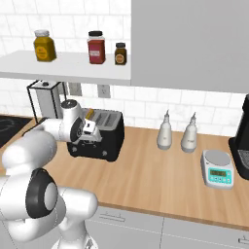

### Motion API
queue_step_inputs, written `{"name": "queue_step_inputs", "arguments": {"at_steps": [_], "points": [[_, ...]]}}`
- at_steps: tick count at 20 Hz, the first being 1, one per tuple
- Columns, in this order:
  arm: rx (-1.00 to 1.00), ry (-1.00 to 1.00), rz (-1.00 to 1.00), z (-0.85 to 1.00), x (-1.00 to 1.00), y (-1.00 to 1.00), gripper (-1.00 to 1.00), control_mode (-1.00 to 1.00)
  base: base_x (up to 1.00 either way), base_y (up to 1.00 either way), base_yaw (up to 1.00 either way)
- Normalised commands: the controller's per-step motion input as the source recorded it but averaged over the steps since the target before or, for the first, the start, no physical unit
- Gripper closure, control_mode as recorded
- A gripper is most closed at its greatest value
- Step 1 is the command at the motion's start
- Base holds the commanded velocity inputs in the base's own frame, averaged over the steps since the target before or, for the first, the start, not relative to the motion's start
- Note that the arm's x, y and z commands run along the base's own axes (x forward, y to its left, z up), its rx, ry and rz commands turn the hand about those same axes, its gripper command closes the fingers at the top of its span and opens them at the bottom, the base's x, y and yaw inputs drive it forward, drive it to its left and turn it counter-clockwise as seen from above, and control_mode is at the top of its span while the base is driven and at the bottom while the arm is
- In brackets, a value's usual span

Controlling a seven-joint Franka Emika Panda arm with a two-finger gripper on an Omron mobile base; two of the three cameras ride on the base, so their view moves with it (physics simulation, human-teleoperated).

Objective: Start the toaster. Once the lever pops up, take the bread to the plate on the dining counter.

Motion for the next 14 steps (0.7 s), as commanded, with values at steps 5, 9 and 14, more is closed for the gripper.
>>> {"name": "queue_step_inputs", "arguments": {"at_steps": [5, 9, 14], "points": [[0.00, 0.00, 0.00, -0.32, 0.00, 0.00, -1.00, -1.00, 0.00, 0.00, 0.00], [0.00, 0.00, 0.00, -0.30, 0.00, 0.00, -1.00, -1.00, 0.00, 0.00, 0.00], [0.00, 0.00, 0.00, -0.12, 0.00, 0.00, -1.00, -1.00, 0.00, 0.00, 0.00]]}}
